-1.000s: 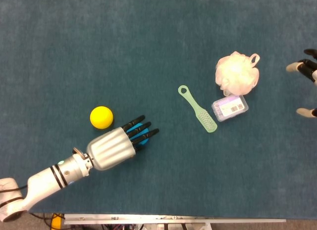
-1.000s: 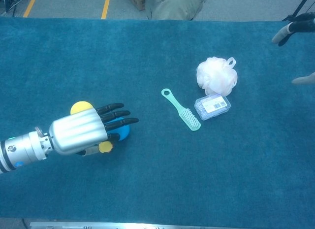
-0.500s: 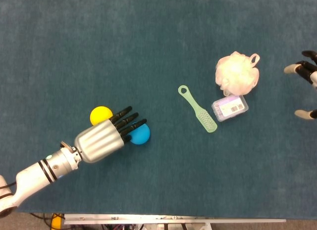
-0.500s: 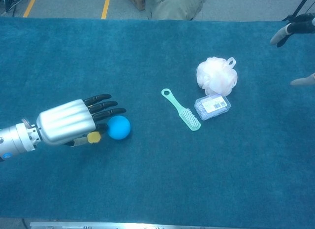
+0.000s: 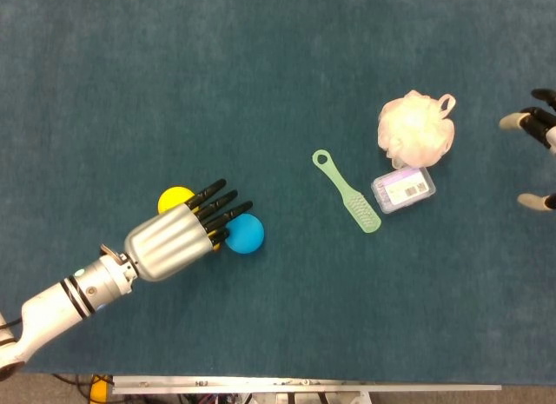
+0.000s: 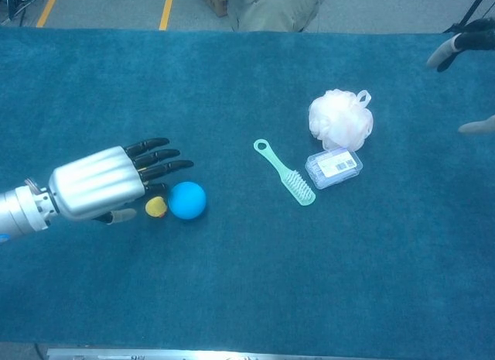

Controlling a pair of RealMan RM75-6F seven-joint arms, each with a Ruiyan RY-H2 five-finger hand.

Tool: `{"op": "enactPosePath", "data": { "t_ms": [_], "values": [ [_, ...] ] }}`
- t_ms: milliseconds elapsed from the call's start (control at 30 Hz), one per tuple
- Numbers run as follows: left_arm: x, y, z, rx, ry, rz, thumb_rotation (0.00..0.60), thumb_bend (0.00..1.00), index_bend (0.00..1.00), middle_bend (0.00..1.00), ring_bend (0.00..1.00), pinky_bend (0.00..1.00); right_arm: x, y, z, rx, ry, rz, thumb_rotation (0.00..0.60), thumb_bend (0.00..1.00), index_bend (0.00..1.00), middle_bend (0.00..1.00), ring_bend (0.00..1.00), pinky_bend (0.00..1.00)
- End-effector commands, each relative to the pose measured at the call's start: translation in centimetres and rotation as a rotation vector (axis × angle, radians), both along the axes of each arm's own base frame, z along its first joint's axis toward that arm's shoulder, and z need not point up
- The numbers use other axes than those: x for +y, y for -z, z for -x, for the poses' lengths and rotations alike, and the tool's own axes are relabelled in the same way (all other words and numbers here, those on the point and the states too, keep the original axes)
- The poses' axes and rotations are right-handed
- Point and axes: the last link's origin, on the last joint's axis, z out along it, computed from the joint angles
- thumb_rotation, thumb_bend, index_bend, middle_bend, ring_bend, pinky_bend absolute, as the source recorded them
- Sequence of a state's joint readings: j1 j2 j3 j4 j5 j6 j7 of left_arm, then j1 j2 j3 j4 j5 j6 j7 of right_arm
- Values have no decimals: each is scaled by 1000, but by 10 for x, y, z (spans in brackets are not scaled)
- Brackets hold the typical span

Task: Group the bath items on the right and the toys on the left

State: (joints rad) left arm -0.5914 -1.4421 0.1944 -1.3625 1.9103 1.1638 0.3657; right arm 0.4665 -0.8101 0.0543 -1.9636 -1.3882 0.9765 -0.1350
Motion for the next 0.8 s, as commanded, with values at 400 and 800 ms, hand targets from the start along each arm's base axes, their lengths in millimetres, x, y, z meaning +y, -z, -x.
{"op": "enactPosePath", "data": {
  "t_ms": [400,800],
  "values": [
    [18,-59,-13,-118,-47,-184,600,260,289,33,0,17,1,-11,10,-12,23,52,533,0,261,314,96,165],
    [19,-113,20,-291,-372,-379,600,260,255,42,0,17,16,-33,42,30,64,223,600,8,264,314,96,165]
  ]
}}
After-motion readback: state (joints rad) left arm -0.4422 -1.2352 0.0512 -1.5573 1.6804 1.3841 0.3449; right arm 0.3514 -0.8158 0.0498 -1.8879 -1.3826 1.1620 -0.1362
